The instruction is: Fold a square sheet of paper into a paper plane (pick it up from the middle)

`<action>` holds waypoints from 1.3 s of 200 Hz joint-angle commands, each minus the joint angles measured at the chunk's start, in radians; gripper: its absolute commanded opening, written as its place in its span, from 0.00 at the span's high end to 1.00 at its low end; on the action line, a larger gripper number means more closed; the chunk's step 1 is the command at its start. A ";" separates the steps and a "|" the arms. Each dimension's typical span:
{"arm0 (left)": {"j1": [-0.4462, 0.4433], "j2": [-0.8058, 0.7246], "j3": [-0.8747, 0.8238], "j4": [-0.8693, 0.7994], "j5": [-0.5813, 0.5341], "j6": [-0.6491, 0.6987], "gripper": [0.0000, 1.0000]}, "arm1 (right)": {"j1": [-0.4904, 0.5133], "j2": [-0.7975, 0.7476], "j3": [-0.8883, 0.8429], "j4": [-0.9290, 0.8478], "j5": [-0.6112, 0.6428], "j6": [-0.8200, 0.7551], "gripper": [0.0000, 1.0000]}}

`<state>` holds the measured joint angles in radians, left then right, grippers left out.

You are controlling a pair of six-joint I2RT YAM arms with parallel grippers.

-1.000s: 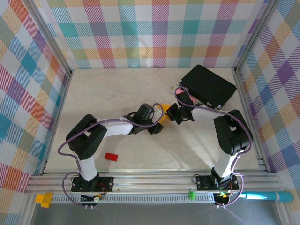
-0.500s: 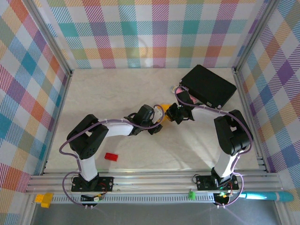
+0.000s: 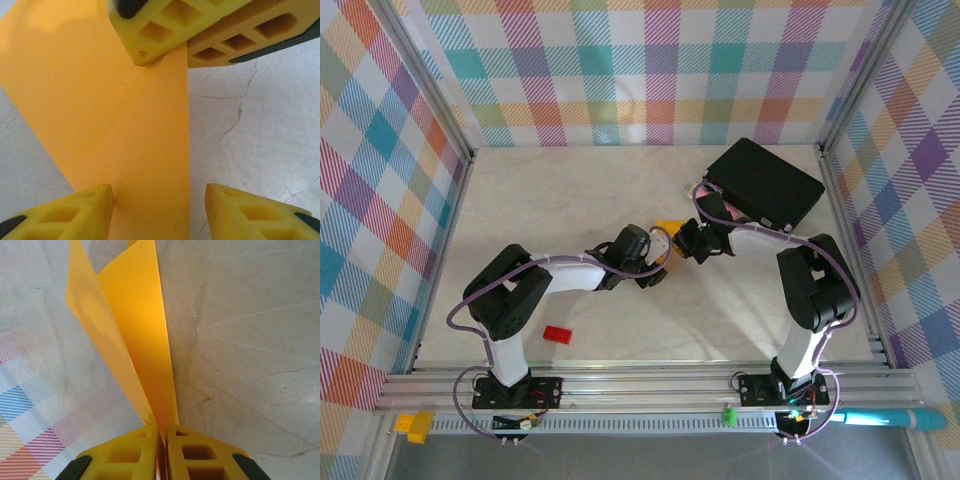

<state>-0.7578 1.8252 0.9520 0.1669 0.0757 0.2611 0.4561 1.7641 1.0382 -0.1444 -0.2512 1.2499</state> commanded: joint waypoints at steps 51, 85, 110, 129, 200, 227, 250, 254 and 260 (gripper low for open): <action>-0.029 0.013 -0.018 0.034 -0.094 0.076 0.57 | -0.003 -0.025 0.029 -0.012 -0.040 0.022 0.87; -0.032 0.013 -0.029 0.047 -0.112 0.085 0.64 | -0.007 -0.026 0.028 -0.008 -0.054 0.028 0.85; -0.032 0.008 -0.039 0.058 -0.120 0.087 0.70 | -0.011 -0.031 0.028 -0.007 -0.059 0.025 0.82; -0.031 0.005 -0.048 0.072 -0.128 0.086 0.72 | -0.016 -0.038 0.027 -0.018 -0.052 0.015 0.77; -0.030 0.001 -0.050 0.074 -0.125 0.063 0.83 | -0.066 -0.106 -0.008 -0.088 0.039 -0.092 0.45; -0.019 -0.002 -0.050 0.069 -0.088 0.015 0.86 | -0.092 -0.115 -0.018 -0.106 0.056 -0.173 0.38; 0.007 -0.004 -0.049 0.061 -0.017 -0.055 0.87 | -0.105 -0.119 -0.031 -0.109 0.059 -0.239 0.34; 0.012 -0.004 -0.048 0.059 -0.004 -0.069 0.87 | -0.106 -0.120 -0.033 -0.108 0.061 -0.249 0.34; 0.020 -0.005 -0.049 0.057 0.018 -0.086 0.87 | -0.109 -0.121 -0.037 -0.105 0.060 -0.263 0.33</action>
<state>-0.7639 1.8252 0.9112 0.2234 -0.0017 0.2657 0.3580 1.6691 1.0260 -0.2134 -0.2089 1.0889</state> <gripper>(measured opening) 0.132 0.659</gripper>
